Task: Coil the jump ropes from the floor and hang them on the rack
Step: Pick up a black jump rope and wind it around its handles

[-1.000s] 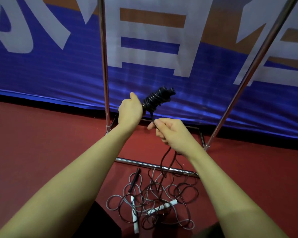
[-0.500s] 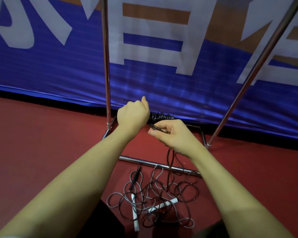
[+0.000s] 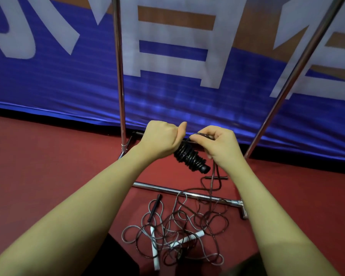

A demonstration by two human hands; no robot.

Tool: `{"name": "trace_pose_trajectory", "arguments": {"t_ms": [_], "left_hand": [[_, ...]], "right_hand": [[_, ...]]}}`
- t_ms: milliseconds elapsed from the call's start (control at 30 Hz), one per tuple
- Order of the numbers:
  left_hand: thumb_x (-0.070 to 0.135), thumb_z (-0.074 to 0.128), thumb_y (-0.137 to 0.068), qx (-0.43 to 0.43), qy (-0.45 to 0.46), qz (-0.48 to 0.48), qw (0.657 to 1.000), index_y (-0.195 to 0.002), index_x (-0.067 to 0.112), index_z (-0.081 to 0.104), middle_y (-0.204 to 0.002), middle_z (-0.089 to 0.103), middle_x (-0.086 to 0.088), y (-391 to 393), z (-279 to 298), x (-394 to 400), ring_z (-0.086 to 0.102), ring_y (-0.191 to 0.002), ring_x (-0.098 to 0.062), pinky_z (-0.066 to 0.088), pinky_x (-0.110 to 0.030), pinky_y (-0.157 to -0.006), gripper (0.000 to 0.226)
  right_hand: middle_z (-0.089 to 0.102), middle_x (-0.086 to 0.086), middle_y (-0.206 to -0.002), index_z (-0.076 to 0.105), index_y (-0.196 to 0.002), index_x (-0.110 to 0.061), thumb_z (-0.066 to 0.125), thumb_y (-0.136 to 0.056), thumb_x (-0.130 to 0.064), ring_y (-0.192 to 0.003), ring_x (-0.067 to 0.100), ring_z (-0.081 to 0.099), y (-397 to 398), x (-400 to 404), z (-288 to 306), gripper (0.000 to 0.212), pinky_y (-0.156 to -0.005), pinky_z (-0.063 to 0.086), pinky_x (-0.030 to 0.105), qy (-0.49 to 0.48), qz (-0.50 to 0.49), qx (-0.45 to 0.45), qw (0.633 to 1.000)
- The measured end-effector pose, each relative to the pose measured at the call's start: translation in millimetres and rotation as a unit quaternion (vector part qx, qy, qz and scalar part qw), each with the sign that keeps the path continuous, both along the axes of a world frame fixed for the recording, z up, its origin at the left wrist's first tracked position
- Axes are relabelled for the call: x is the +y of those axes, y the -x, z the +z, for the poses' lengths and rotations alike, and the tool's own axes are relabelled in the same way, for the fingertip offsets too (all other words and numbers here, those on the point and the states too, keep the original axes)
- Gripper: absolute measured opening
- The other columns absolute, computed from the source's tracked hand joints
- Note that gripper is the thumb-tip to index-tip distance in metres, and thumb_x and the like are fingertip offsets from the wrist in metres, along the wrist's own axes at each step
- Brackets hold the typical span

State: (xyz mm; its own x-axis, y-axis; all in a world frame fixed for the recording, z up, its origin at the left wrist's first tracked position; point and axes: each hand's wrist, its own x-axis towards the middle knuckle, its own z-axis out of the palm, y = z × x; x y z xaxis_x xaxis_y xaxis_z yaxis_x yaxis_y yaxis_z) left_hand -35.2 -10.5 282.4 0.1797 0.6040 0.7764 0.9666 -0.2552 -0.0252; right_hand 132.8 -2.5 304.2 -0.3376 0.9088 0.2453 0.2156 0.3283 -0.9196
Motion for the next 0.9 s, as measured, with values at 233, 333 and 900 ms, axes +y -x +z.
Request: {"name": "trace_pose_trajectory", "arguments": {"t_ms": [233,333,900], "left_hand": [[0.035,0.026,-0.094,-0.083,0.067,-0.072,0.992,-0.043,0.009,0.038,-0.037,0.039,-0.004,-10,15,-13,0.042,-0.037,-0.03,0.032,-0.033,-0.043,0.058],[0.046,0.023,-0.091,-0.246,0.169,-0.088,0.951,-0.044,0.015,0.048,-0.039,0.039,0.003,-17,22,-18,0.046,-0.052,-0.031,0.037,-0.038,-0.06,0.062],[0.041,0.019,-0.102,-0.656,0.132,0.062,0.741,-0.055,0.007,0.044,-0.061,0.054,-0.014,-15,19,10,0.046,-0.059,-0.032,0.036,-0.037,-0.063,0.063]], "right_hand": [[0.043,-0.008,-0.045,0.061,-0.072,-0.009,0.069,-0.083,-0.007,-0.032,0.01,0.03,-10,6,1,0.014,-0.037,0.027,0.019,0.041,0.021,0.072,0.996],[0.046,-0.01,-0.048,0.062,-0.073,-0.011,0.065,-0.086,-0.006,-0.036,0.006,0.033,-8,6,0,0.014,-0.038,0.03,0.017,0.041,0.023,0.082,0.996],[0.037,0.002,-0.06,0.056,-0.105,-0.002,0.038,-0.101,-0.009,-0.031,0.005,0.029,13,-5,-16,0.019,-0.031,0.032,0.017,0.139,0.179,0.003,0.974]]}}
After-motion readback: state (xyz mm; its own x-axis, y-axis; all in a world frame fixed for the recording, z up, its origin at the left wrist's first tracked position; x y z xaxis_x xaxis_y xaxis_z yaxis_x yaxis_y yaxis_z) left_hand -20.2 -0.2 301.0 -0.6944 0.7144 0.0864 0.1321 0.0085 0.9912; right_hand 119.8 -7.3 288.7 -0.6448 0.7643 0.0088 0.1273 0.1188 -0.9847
